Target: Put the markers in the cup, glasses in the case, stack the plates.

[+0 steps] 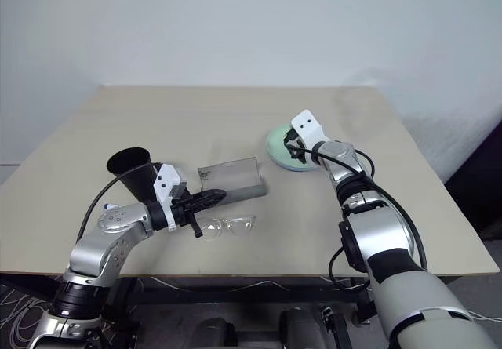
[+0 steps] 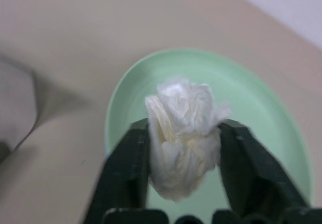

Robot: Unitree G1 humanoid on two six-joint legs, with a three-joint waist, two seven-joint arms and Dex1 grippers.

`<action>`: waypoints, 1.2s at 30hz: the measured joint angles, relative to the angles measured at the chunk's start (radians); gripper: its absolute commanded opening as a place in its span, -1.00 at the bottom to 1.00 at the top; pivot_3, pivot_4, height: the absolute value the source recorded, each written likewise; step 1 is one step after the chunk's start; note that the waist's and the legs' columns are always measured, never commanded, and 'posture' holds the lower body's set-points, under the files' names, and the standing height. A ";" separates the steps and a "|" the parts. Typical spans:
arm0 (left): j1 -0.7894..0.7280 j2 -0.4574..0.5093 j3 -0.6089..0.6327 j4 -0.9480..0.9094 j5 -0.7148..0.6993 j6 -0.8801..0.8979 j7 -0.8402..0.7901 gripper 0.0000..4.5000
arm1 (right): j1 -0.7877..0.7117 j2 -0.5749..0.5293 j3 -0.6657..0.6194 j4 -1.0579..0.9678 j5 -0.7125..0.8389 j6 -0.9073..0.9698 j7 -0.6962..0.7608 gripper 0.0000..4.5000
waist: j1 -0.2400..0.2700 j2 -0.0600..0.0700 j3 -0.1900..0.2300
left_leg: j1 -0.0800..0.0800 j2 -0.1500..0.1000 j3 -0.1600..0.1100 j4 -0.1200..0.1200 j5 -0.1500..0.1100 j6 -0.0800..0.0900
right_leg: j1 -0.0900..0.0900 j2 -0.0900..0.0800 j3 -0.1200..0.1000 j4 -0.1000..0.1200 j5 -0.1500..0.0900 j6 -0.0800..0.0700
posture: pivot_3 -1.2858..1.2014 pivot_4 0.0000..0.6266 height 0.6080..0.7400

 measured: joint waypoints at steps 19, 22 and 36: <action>-0.135 0.185 -0.037 0.127 0.005 0.012 -0.238 -1.00 | 0.207 -0.081 -0.010 -0.216 0.037 -0.113 0.393 0.56 | 0.000 0.000 0.000 | 0.006 -0.002 0.001 0.000 0.001 0.001 | 0.002 0.001 0.007 0.005 -0.002 -0.002 | 0.03 -1.00 1.00; -0.195 0.227 -0.087 0.193 0.010 0.011 -0.364 -1.00 | 0.285 -0.096 0.001 -0.301 0.038 -0.109 0.452 0.56 | -0.004 0.000 0.000 | 0.006 -0.002 0.003 0.000 0.001 0.001 | 0.001 0.001 0.008 0.005 -0.002 -0.002 | 0.03 -1.00 1.00; -0.490 0.254 -0.328 0.585 0.172 -0.058 -0.774 -1.00 | 0.472 -0.106 0.024 -0.679 0.091 0.014 0.517 0.56 | 0.000 -0.001 0.000 | 0.006 -0.002 0.002 0.000 0.001 0.001 | 0.000 0.002 0.009 0.006 -0.002 -0.002 | 0.03 -1.00 1.00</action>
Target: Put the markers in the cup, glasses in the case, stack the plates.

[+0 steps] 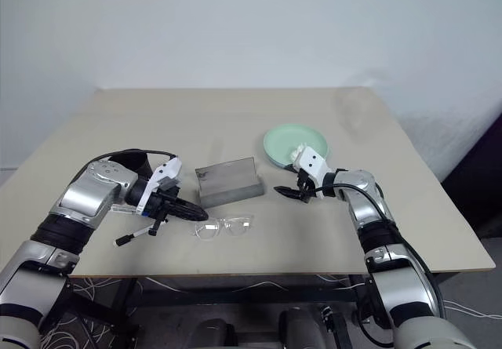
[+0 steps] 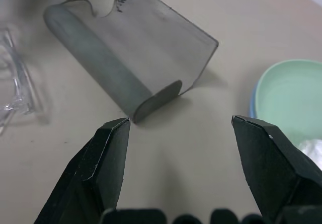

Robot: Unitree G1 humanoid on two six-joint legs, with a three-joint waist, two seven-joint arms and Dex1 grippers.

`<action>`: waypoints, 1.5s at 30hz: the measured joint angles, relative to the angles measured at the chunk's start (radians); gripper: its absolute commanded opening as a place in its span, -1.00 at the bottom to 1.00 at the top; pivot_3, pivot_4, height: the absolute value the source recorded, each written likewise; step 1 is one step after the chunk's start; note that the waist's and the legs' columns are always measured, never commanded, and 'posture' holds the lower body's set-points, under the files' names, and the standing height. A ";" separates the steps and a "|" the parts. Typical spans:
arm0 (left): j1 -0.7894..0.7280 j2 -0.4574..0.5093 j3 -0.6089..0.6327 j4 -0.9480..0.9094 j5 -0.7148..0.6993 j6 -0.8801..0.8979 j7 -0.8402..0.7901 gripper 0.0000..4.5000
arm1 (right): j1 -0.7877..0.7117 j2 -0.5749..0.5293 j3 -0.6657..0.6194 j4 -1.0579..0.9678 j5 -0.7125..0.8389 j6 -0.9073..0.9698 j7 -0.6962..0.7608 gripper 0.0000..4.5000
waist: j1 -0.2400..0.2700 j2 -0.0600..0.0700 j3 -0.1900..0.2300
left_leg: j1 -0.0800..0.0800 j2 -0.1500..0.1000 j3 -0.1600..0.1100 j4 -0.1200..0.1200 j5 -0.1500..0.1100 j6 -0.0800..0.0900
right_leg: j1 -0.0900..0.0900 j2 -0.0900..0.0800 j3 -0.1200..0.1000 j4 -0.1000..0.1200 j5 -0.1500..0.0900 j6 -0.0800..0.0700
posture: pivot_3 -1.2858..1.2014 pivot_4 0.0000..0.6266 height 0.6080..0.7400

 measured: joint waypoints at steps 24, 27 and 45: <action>-0.148 -0.151 -0.104 0.297 0.134 -0.159 -0.023 0.20 | 0.212 0.075 0.018 -0.339 0.065 0.175 -0.170 0.58 | 0.006 -0.001 0.000 | -0.008 0.000 -0.002 0.005 0.000 0.000 | -0.003 -0.001 -0.001 -0.001 0.000 0.000 | 0.03 -1.00 1.00; -0.148 -0.173 -0.101 0.309 0.147 -0.164 -0.015 0.20 | 0.216 0.075 0.020 -0.342 0.066 0.181 -0.181 0.58 | 0.006 -0.001 0.000 | -0.008 0.000 -0.002 0.005 0.000 0.000 | -0.003 -0.001 -0.002 -0.001 0.000 0.000 | 0.03 -1.00 1.00; -0.148 -0.240 -0.064 0.365 0.223 -0.254 0.046 0.20 | 0.308 -0.002 0.027 -0.546 0.227 0.308 -0.030 0.58 | 0.006 -0.002 0.001 | -0.008 -0.001 -0.003 0.005 0.000 0.000 | -0.003 -0.001 -0.002 -0.001 0.000 0.000 | 0.03 -1.00 1.00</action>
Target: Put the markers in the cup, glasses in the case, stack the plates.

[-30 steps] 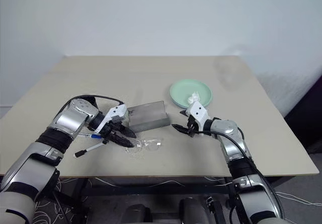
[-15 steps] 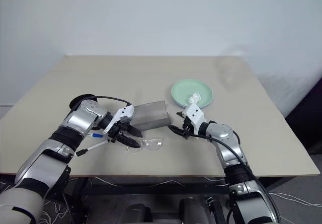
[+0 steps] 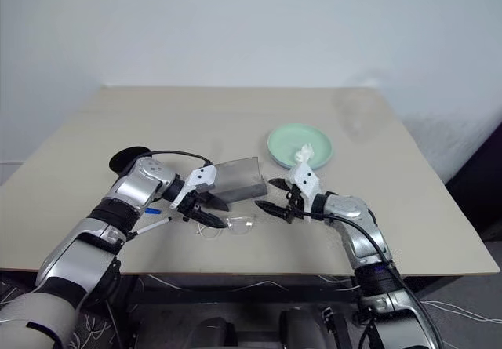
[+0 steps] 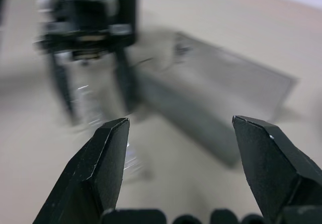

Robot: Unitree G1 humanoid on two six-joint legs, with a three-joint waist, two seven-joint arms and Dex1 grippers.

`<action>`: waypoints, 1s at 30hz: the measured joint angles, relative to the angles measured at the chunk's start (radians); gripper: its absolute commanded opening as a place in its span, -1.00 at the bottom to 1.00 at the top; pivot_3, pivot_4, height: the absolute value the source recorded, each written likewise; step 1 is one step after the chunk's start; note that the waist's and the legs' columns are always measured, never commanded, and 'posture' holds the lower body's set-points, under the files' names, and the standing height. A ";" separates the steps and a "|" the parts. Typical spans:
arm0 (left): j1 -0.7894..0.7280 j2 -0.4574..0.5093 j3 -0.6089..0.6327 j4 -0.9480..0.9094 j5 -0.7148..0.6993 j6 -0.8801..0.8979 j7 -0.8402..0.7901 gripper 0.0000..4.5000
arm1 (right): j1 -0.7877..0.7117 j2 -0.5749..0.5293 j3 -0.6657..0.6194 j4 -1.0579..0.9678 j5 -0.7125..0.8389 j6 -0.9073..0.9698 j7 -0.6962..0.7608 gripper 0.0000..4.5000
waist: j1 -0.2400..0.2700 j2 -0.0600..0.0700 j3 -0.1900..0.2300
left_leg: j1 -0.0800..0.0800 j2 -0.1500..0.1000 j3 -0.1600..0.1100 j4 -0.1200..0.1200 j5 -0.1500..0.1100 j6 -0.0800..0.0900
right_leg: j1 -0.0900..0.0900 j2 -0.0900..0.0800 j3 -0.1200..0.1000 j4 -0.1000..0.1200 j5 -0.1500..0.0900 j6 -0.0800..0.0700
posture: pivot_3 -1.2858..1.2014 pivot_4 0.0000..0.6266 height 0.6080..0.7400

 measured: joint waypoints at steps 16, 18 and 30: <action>-0.008 -0.032 0.016 0.016 0.007 -0.031 -0.037 -0.83 | 0.012 -0.018 0.011 -0.036 0.025 0.031 -0.019 0.58 | 0.000 -0.002 0.001 | 0.000 0.000 0.000 0.003 -0.002 -0.004 | 0.002 -0.001 -0.001 0.000 0.000 0.000 | 0.03 -1.00 1.00; -0.008 -0.032 0.021 0.020 0.011 -0.036 -0.037 -0.83 | 0.012 -0.020 0.011 -0.036 0.025 0.031 -0.022 0.58 | 0.000 -0.002 0.001 | 0.000 0.000 0.000 0.003 -0.002 -0.003 | 0.002 -0.001 -0.001 0.000 0.000 0.000 | 0.03 -1.00 1.00; -0.009 -0.031 0.046 0.014 0.007 0.006 -0.071 -1.00 | 0.007 -0.021 0.011 -0.031 0.025 0.028 -0.030 0.58 | 0.000 -0.002 0.001 | 0.001 0.000 -0.001 0.003 -0.002 -0.004 | 0.002 -0.001 -0.002 0.000 0.000 0.000 | 0.03 -1.00 1.00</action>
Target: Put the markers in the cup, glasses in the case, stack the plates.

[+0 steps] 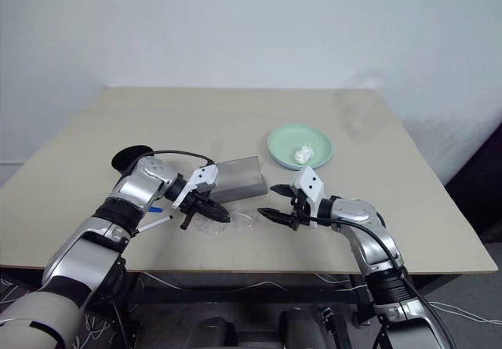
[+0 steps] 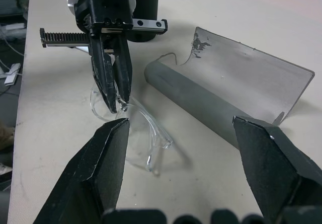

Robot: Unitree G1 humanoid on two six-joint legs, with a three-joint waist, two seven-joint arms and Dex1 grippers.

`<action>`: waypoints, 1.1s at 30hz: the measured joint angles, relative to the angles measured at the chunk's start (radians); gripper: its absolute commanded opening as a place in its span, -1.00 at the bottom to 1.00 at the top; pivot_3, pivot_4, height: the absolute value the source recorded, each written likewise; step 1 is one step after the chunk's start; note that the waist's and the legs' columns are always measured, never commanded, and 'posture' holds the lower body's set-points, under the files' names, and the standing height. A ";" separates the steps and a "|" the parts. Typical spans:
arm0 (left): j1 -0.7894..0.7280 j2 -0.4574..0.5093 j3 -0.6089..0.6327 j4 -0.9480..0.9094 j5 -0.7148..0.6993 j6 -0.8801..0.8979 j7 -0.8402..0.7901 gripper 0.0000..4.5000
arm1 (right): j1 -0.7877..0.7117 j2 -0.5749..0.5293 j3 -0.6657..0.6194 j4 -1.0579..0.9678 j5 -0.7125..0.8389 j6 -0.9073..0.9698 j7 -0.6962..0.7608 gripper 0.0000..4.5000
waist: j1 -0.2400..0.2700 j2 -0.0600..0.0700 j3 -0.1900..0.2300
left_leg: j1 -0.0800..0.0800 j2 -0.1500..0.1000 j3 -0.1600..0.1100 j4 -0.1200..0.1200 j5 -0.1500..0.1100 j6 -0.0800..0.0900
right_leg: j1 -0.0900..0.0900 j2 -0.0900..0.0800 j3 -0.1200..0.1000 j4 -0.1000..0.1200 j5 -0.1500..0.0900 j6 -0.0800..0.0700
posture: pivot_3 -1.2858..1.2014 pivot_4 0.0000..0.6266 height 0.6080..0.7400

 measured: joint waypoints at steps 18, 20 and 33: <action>-0.263 -0.038 0.136 0.286 0.064 -0.232 0.307 -1.00 | -0.039 0.001 0.001 0.031 0.000 -0.023 -0.001 0.58 | 0.000 -0.004 0.003 | -0.001 -0.001 0.001 -0.002 0.001 0.005 | -0.001 0.000 0.001 0.000 0.000 0.000 | 0.03 -1.00 1.00; -0.263 -0.052 0.123 0.349 0.101 -0.280 0.345 -1.00 | -0.040 0.002 0.001 0.047 -0.001 -0.025 -0.002 0.58 | 0.000 -0.005 0.003 | -0.001 -0.001 0.001 -0.002 0.001 0.005 | -0.002 0.001 0.001 0.000 0.000 0.000 | 0.03 -1.00 1.00; -0.263 -0.105 0.111 0.490 0.191 -0.343 0.383 -1.00 | -0.033 0.010 0.001 0.042 0.000 -0.030 -0.029 0.58 | 0.000 -0.005 0.003 | -0.001 -0.001 0.001 -0.002 0.000 0.004 | -0.002 0.000 0.001 0.000 0.000 0.000 | 0.03 -1.00 1.00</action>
